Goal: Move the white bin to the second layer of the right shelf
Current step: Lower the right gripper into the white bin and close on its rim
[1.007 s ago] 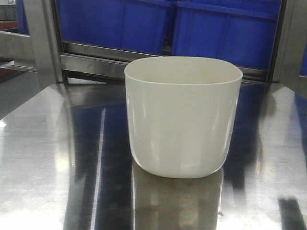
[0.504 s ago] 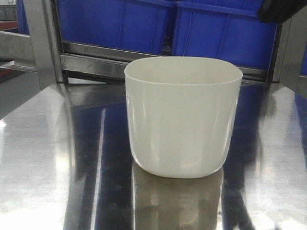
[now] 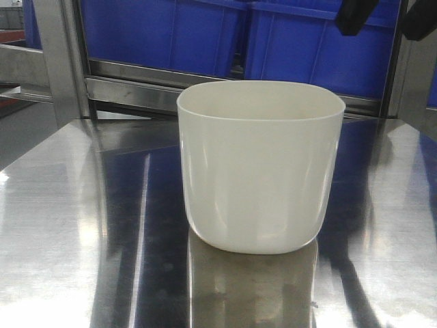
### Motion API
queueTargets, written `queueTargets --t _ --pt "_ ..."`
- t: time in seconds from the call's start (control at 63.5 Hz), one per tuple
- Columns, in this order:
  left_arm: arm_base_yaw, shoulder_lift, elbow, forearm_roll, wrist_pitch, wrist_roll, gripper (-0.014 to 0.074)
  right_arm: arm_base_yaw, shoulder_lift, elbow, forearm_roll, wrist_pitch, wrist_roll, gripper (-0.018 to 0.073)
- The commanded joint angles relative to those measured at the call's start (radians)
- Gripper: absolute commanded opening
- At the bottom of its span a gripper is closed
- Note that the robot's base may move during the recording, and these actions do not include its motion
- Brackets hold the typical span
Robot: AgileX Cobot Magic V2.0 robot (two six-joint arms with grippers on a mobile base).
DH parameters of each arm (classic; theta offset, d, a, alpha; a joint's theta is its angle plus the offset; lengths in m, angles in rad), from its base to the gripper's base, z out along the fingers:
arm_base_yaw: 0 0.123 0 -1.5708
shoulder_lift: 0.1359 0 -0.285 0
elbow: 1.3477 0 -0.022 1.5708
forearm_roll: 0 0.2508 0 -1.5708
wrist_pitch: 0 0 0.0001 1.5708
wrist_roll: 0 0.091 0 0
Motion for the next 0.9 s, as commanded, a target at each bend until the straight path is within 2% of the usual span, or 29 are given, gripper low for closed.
queueTargets --t 0.0,0.346,0.881 --pt "0.001 -0.013 0.033 -0.005 -0.087 -0.007 0.0085 -0.002 -0.023 -0.038 0.034 -0.047 -0.011 0.0569" --pt "0.001 -0.013 0.033 -0.005 -0.087 -0.007 0.0085 0.089 0.028 -0.036 0.042 -0.038 -0.011 0.0569" --pt "0.001 -0.013 0.033 -0.005 -0.087 -0.007 0.0085 0.094 0.185 -0.006 0.041 -0.039 -0.011 0.0569"
